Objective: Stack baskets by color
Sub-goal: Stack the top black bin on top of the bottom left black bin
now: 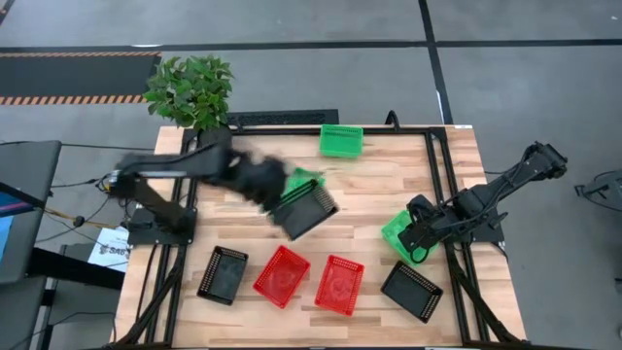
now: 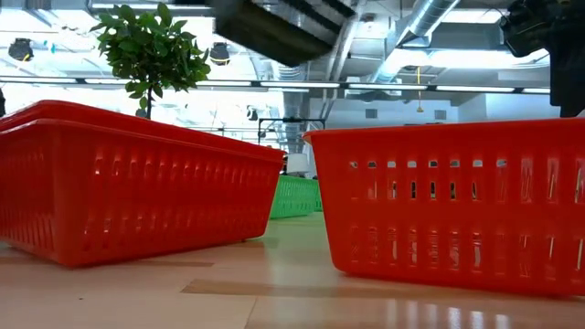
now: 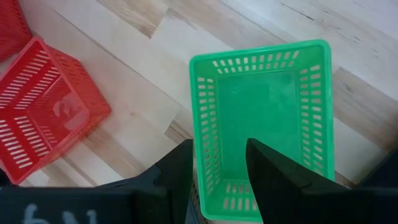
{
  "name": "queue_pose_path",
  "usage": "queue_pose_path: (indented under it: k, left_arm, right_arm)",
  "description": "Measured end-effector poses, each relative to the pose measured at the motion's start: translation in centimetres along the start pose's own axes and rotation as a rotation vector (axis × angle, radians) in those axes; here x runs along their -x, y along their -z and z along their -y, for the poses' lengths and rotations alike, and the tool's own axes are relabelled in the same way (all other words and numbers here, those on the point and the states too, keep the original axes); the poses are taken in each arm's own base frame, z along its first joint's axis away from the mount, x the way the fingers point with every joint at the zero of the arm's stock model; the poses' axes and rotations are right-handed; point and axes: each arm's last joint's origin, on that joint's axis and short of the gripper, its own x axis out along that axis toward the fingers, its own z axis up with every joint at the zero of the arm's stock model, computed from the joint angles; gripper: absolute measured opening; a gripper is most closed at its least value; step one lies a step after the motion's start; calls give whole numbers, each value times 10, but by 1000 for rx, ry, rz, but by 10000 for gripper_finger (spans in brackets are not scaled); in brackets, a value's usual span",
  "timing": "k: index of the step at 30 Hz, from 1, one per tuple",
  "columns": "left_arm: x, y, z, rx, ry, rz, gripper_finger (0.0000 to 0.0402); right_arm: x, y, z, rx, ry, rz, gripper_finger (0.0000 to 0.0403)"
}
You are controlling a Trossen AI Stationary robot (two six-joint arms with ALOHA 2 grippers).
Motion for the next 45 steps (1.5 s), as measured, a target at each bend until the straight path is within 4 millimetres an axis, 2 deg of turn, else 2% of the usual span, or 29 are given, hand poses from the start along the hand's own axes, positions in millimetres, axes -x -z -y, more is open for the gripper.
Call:
queue_pose_path:
  k: [3, 6, 13, 21, 26, 34, 45]
  left_arm:
    - [20, 47, 9, 93, -23, 0, 0]
    - [26, 90, 15, 178, -69, -15, 0]
    - [16, 169, 22, 360, -180, -39, 0]
    - [-1, 236, 11, 483, -259, -107, 0]
    - [-14, 253, 4, 452, -283, -128, 0]
    - [-28, 260, -8, 442, -387, -134, 0]
    - [-53, 269, -10, 459, -315, -121, 0]
  right_arm:
    - [0, 0, 0, 0, 0, 0, 170]
    - [0, 0, 0, -2, 1, 1, 170]
    - [0, 0, 0, -3, 1, 1, 170]
    - [0, 0, 0, 16, 1, 0, 170]
    - [0, 0, 0, 24, 1, 0, 170]
    - [0, 0, 0, 22, -2, -2, 170]
    - [0, 0, -1, 13, -8, -2, 170]
